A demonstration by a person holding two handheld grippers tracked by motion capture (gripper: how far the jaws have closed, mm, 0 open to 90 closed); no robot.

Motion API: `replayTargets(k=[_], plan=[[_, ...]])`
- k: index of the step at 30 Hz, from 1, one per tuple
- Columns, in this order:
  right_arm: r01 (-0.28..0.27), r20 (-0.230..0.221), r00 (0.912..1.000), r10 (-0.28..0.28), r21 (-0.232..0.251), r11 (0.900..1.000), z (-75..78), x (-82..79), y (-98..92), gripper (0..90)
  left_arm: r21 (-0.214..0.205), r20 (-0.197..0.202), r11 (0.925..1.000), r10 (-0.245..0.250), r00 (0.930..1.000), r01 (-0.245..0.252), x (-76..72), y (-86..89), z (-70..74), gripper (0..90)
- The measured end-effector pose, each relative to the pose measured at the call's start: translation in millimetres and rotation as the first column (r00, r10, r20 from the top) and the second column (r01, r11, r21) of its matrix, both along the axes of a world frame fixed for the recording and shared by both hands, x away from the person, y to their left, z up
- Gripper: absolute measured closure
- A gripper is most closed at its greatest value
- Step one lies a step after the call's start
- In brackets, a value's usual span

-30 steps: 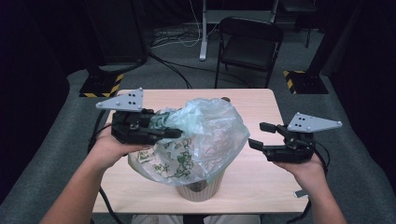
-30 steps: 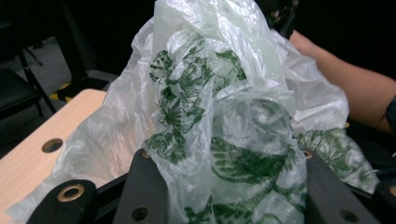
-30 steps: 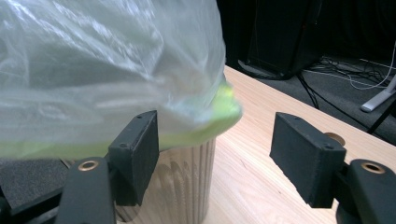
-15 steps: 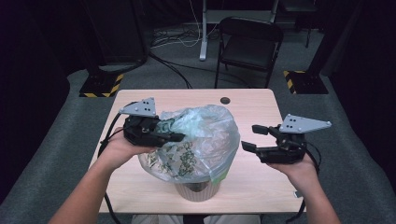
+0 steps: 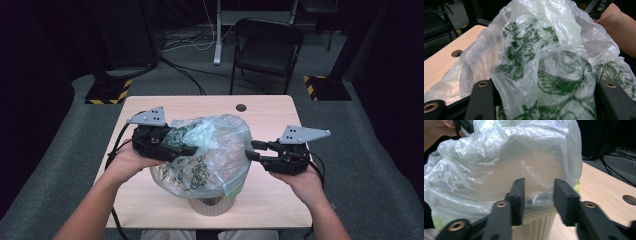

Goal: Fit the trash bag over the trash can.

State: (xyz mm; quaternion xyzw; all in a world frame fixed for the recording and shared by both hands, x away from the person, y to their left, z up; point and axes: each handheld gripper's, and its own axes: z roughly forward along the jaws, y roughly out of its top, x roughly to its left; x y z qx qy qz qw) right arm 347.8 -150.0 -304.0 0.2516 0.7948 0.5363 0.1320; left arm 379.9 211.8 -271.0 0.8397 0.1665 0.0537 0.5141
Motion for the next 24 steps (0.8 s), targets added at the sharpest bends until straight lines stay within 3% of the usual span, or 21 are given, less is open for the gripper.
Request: replayTargets(k=[7,16,19,22,24], plan=[[-0.005,0.026,0.9996,0.005,-0.010,0.9999,0.6,-3.3,-3.5,89.8,-0.031,0.013,0.9990,0.031,0.9994,-0.031,-0.8,6.2,2.4,29.7],[0.006,0.029,0.9995,-0.006,-0.006,1.0000,-1.1,-5.8,-13.4,90.0,-0.049,0.033,0.9975,0.052,0.9981,-0.051,-4.8,15.1,12.3,27.2],[-0.006,0.019,0.9998,0.005,0.026,0.9997,-1.7,-5.6,-19.2,89.1,-0.053,0.035,0.9974,0.050,0.9981,-0.048,-5.7,17.0,14.5,27.5],[0.006,0.014,0.9999,-0.007,0.078,0.9969,-0.9,-2.5,-21.3,53.2,-0.040,0.031,0.9980,0.050,0.9983,-0.049,-5.5,16.3,13.7,28.0],[-0.013,-0.002,0.9999,0.014,0.101,0.9948,0.2,0.9,-19.2,43.1,-0.036,0.029,0.9982,0.048,0.9984,-0.047,-5.4,15.2,12.1,28.1]])
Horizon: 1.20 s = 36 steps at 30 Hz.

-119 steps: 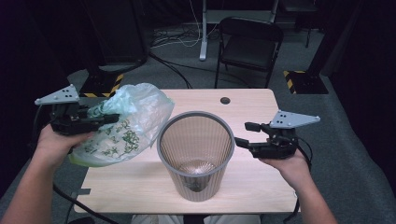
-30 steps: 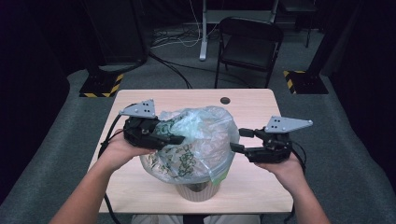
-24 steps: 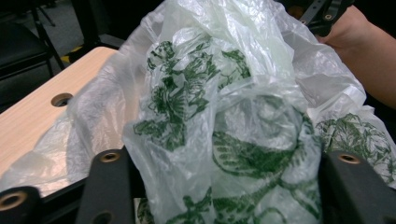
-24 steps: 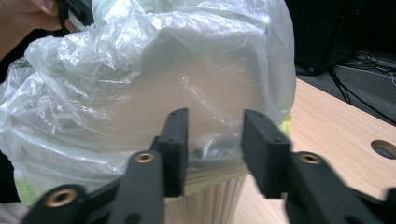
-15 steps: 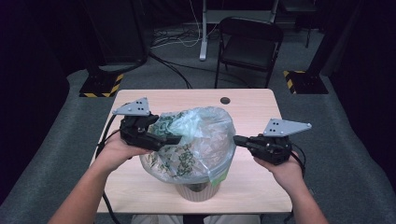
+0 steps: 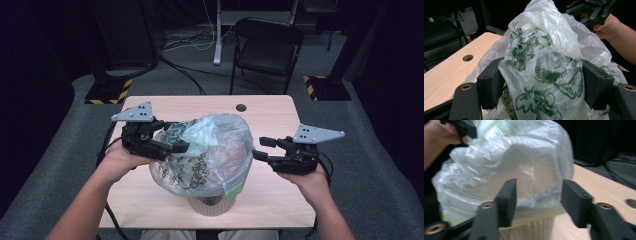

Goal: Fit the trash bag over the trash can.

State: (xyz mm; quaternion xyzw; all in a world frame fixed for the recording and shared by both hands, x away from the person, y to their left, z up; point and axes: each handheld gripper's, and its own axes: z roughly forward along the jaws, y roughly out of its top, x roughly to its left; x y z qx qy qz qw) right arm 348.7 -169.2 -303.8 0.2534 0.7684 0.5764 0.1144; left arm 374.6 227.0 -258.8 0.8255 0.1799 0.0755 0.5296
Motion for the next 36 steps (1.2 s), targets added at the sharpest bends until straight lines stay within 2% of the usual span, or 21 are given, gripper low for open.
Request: replayTargets(k=[3,6,7,8,10,12,13,16,21,26,31,36], plan=[[-0.016,0.012,0.9998,0.017,-0.028,0.9995,0.1,2.6,9.8,38.2,0.008,-0.009,1.0000,-0.003,1.0000,0.003,1.2,-2.2,-3.1,28.3],[-0.012,0.010,0.9999,0.013,-0.081,0.9967,-2.6,6.8,21.6,41.0,0.012,-0.016,0.9999,-0.007,0.9999,0.007,2.7,-4.2,-6.1,28.5],[-0.008,0.011,0.9999,0.009,-0.098,0.9952,-4.0,8.0,24.5,48.5,0.013,-0.019,0.9999,-0.007,0.9998,0.007,2.8,-4.6,-6.8,28.7],[0.015,0.030,0.9995,-0.012,-0.117,0.9930,-5.4,7.7,26.4,54.0,0.016,-0.017,0.9998,-0.009,0.9998,0.009,2.7,-4.7,-7.3,28.8],[0.054,0.067,0.9966,-0.047,-0.107,0.9928,-5.6,6.1,24.7,69.1,0.017,-0.017,0.9998,-0.012,0.9998,0.012,2.6,-4.0,-7.7,28.9],[0.050,0.081,0.9958,-0.042,-0.088,0.9949,-4.8,5.2,19.6,84.1,0.013,-0.018,0.9999,-0.010,0.9998,0.010,2.6,-2.6,-7.2,29.1],[0.050,0.083,0.9956,-0.043,-0.092,0.9945,-4.7,4.3,18.3,88.3,0.011,-0.017,0.9999,-0.009,0.9998,0.009,2.6,-1.8,-6.7,29.2],[0.022,0.068,0.9976,-0.016,-0.091,0.9956,-3.9,2.4,14.7,89.6,0.002,-0.011,1.0000,-0.006,0.9999,0.006,1.9,0.6,-4.8,29.1],[0.016,0.072,0.9974,-0.009,-0.098,0.9951,-5.9,-6.0,5.3,89.8,-0.017,0.004,0.9998,0.008,1.0000,-0.008,-1.6,5.5,1.6,26.9],[0.036,0.034,0.9989,-0.032,-0.131,0.9907,-21.6,-6.5,-5.1,89.8,-0.033,0.018,0.9994,0.012,0.9998,-0.011,-4.7,7.4,9.3,23.1],[0.041,-0.003,0.9991,-0.042,-0.124,0.9914,-36.2,-5.5,-12.0,89.8,-0.042,0.030,0.9988,0.027,0.9992,-0.026,-5.9,12.8,12.6,23.0],[0.033,-0.019,0.9992,-0.036,-0.117,0.9925,-45.1,-8.2,-16.2,89.8,-0.046,0.029,0.9966,0.070,0.9971,-0.069,-3.7,24.2,10.2,24.2]])
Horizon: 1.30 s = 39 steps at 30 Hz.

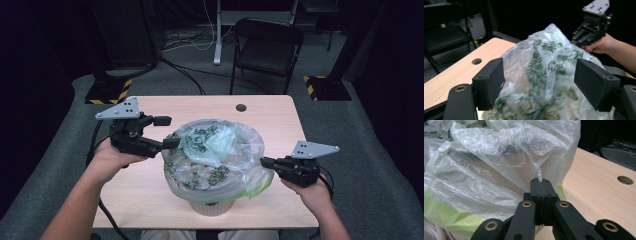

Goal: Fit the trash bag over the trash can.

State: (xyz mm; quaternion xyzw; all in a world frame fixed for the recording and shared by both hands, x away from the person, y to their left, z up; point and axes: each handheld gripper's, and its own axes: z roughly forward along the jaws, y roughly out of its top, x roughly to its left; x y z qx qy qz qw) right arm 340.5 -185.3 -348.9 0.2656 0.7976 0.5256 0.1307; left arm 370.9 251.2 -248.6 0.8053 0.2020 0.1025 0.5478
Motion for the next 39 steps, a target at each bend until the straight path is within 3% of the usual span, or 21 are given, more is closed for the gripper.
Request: replayTargets(k=[7,12,23,27,32,33,36,39], plan=[[0.001,-0.028,0.9996,-0.001,-0.003,1.0000,-11.2,-0.7,-3.6,89.8,0.033,-0.044,0.9973,0.067,0.9968,-0.066,11.6,9.6,-25.5,27.6],[0.011,-0.044,0.9990,-0.012,-0.028,0.9996,-19.2,2.2,-3.5,89.8,0.060,-0.077,0.9953,0.081,0.9937,-0.077,20.0,4.6,-42.5,30.2],[0.019,-0.064,0.9976,-0.025,-0.094,0.9954,-37.4,8.0,4.1,89.8,0.075,-0.089,0.9953,0.068,0.9938,-0.061,24.2,-8.6,-51.8,33.4],[0.028,-0.077,0.9964,-0.035,-0.086,0.9959,-50.5,10.9,10.0,89.6,0.075,-0.088,0.9956,0.063,0.9941,-0.056,23.4,-8.6,-53.6,38.6],[0.036,-0.091,0.9950,-0.042,-0.072,0.9967,-55.3,13.6,10.2,87.6,0.051,-0.099,0.9969,0.065,0.9930,-0.060,23.2,-1.0,-53.7,48.4],[0.037,-0.093,0.9947,-0.044,-0.076,0.9964,-55.2,13.9,9.3,84.1,0.052,-0.101,0.9967,0.067,0.9926,-0.062,22.9,-0.1,-53.8,51.1],[0.063,-0.093,0.9933,-0.069,-0.075,0.9952,-51.5,13.8,6.4,61.3,0.064,-0.089,0.9953,0.078,0.9930,-0.073,21.3,2.2,-53.7,58.2],[0.071,-0.068,0.9950,-0.072,-0.027,0.9971,-40.4,10.6,0.4,52.1,0.058,-0.080,0.9960,0.072,0.9942,-0.068,18.7,6.3,-52.7,64.4]])
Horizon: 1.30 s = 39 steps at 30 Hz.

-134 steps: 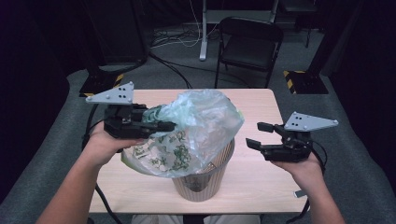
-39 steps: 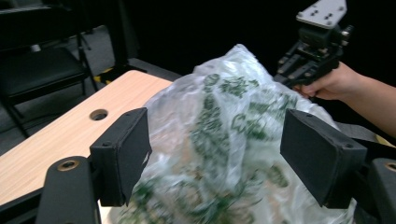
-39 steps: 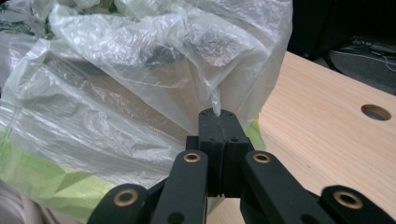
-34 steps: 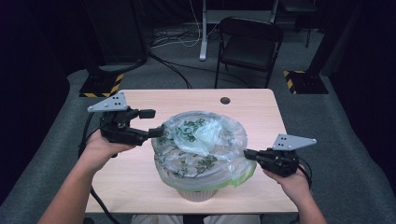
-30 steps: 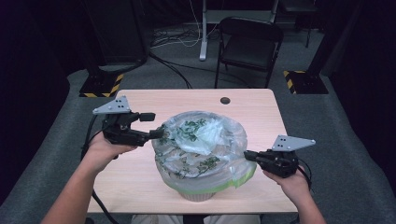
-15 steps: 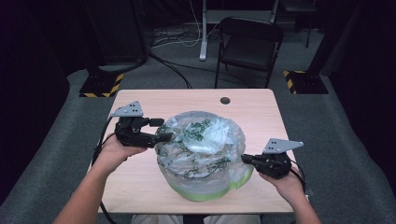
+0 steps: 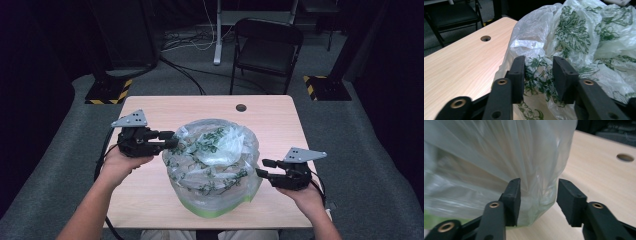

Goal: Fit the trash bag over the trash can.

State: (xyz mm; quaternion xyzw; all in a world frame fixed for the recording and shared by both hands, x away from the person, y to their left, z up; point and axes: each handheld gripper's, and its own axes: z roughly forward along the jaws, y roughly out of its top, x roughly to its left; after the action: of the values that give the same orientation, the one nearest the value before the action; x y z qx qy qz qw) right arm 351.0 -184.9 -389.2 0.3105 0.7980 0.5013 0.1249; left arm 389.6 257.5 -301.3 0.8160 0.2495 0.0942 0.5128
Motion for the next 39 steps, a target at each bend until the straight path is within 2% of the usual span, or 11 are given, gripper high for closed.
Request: replayTargets(k=[5,10,12,16,18,20,23,28,30,36,39], plan=[[-0.042,0.051,0.9979,0.039,0.075,0.9963,21.3,-8.2,-5.1,48.5,-0.027,0.013,0.9996,-0.011,0.9998,0.012,-5.3,9.7,1.8,69.8],[-0.184,0.101,0.9802,0.170,0.153,0.9710,38.4,-20.4,3.2,44.2,-0.039,0.011,0.9992,-0.010,0.9999,0.011,-8.6,16.9,1.0,72.1],[-0.227,0.114,0.9709,0.210,0.154,0.9617,42.9,-24.5,9.5,43.0,-0.042,0.011,0.9990,-0.014,0.9998,0.014,-10.3,18.7,0.6,72.3],[-0.269,0.120,0.9594,0.255,0.122,0.9553,47.3,-30.0,21.3,46.0,-0.037,0.016,0.9991,-0.019,0.9997,0.019,-14.9,21.2,-0.6,72.3],[-0.264,0.117,0.9608,0.251,0.110,0.9583,47.0,-31.4,24.7,53.9,-0.039,0.018,0.9990,-0.021,0.9996,0.022,-16.7,22.6,-1.5,72.3],[-0.256,0.115,0.9626,0.245,0.089,0.9626,46.2,-32.4,27.0,69.8,-0.042,0.018,0.9988,-0.024,0.9995,0.025,-18.0,23.7,-2.5,72.3],[-0.283,0.132,0.9525,0.275,0.053,0.9575,44.1,-35.4,29.7,89.5,-0.047,0.015,0.9983,-0.033,0.9993,0.034,-20.5,26.0,-4.9,73.3],[-0.342,0.105,0.9354,0.338,0.031,0.9390,37.7,-36.8,33.0,90.0,-0.054,0.010,0.9977,-0.039,0.9992,0.040,-24.3,29.4,-10.5,76.2],[-0.345,0.096,0.9348,0.342,0.020,0.9383,34.6,-36.7,33.6,90.0,-0.053,0.008,0.9978,-0.039,0.9992,0.039,-24.5,29.9,-11.5,76.3],[-0.305,0.083,0.9488,0.305,-0.009,0.9522,28.7,-33.0,29.5,89.9,-0.040,0.006,0.9989,-0.023,0.9997,0.023,-22.9,29.2,-12.0,75.2],[-0.286,0.104,0.9537,0.282,0.024,0.9580,35.4,-33.5,23.3,69.8,-0.039,0.009,0.9992,-0.005,1.0000,0.005,-22.0,29.9,-9.6,65.7]])
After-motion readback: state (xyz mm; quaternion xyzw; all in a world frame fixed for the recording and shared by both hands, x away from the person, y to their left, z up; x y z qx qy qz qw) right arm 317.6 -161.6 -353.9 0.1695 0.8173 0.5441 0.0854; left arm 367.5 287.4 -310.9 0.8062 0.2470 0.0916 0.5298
